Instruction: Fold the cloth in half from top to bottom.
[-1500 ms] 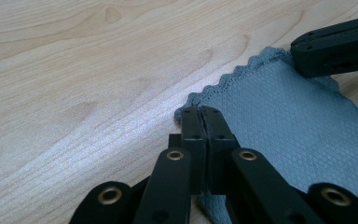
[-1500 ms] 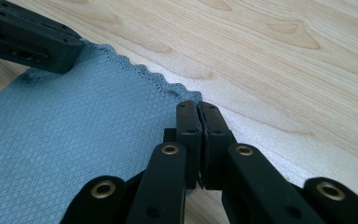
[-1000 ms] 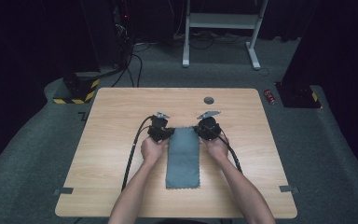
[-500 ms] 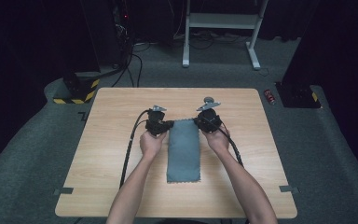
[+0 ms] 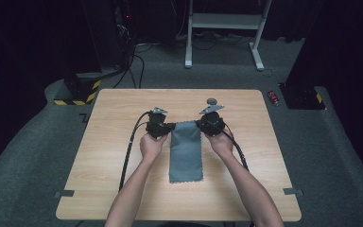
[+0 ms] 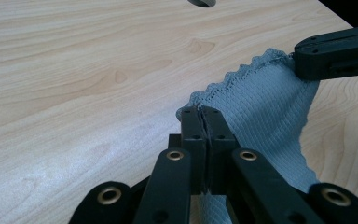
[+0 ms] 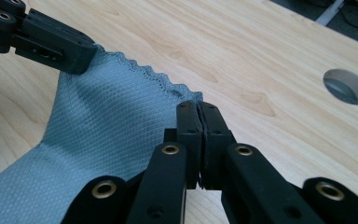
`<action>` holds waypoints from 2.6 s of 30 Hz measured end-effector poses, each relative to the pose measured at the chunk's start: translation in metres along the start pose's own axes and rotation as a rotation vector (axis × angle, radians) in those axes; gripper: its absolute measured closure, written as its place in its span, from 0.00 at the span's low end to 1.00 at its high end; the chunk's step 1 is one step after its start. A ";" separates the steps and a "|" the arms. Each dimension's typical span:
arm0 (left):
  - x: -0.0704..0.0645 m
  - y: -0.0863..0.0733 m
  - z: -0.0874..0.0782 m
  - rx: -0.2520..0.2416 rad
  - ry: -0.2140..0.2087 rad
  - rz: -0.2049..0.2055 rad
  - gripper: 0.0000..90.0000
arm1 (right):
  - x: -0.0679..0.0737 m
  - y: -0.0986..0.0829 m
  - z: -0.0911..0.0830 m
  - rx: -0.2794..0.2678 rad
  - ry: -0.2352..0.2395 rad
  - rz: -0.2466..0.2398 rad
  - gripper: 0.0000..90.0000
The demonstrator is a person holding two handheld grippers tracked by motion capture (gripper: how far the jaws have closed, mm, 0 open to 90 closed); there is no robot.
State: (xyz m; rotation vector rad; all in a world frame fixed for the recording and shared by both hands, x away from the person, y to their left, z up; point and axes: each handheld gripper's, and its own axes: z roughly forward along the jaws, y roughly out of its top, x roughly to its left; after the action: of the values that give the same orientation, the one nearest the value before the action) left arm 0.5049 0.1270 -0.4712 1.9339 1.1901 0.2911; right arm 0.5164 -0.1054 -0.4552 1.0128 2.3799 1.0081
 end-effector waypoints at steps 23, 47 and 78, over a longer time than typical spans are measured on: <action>-0.006 -0.020 -0.001 0.016 -0.039 0.016 0.98 | 0.007 -0.025 -0.004 0.013 0.055 0.001 0.98; -0.018 -0.048 -0.015 0.020 -0.072 0.052 0.98 | 0.025 -0.052 -0.018 -0.004 0.117 -0.029 0.98; -0.030 -0.064 -0.024 0.008 -0.087 0.084 0.98 | 0.033 -0.066 -0.031 -0.011 0.162 -0.034 0.98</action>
State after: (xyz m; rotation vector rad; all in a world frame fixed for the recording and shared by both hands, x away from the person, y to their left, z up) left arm 0.4348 0.1282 -0.4974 1.9861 1.0569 0.2434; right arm 0.4455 -0.1281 -0.4839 0.9152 2.5082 1.1287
